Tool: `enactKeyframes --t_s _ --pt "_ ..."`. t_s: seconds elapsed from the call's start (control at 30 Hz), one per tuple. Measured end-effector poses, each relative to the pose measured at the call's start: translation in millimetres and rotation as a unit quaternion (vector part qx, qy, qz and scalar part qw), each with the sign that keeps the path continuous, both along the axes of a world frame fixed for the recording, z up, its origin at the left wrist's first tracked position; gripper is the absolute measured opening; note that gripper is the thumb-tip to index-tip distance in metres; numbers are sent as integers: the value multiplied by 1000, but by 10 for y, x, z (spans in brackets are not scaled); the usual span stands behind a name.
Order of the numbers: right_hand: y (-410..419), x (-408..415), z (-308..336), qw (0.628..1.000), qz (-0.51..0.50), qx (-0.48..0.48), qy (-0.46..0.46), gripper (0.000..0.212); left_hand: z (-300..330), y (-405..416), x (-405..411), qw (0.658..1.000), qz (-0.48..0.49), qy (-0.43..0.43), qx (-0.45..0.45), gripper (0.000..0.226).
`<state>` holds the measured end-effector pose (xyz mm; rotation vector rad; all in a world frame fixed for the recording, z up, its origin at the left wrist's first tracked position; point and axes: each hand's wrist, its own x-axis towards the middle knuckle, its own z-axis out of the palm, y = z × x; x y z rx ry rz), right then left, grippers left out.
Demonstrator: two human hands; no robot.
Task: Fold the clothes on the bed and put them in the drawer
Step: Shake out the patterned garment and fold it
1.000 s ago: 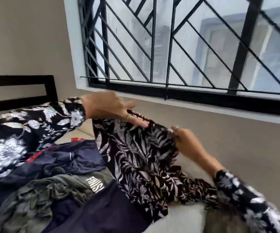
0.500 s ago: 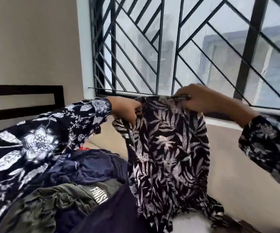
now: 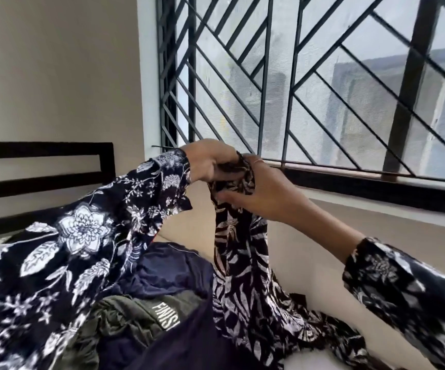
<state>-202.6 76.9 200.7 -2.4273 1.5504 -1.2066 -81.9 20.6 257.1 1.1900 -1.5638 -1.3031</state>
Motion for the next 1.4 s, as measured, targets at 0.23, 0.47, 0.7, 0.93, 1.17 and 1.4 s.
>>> enactKeyframes --t_s 0.23,0.47,0.7,0.93,1.17,1.4 --pt "-231 -226 482 982 -89 -98 133 13 386 79 26 988 2 154 -9 13" --pt "-47 -340 2060 919 -208 -229 244 33 1484 412 332 979 4 -155 -134 69" --pt "327 -403 3065 954 -95 -250 133 33 2110 396 548 739 208 -251 -590 43" --pt "444 -330 3417 937 -158 -311 -6 26 2609 628 609 786 174 2 -593 58" --pt "778 -293 3210 967 94 -30 -233 21 2775 899 739 832 192 -161 -495 30" --pt "723 -129 3263 925 109 64 -359 21 2844 993 824 882 181 -159 -404 12"
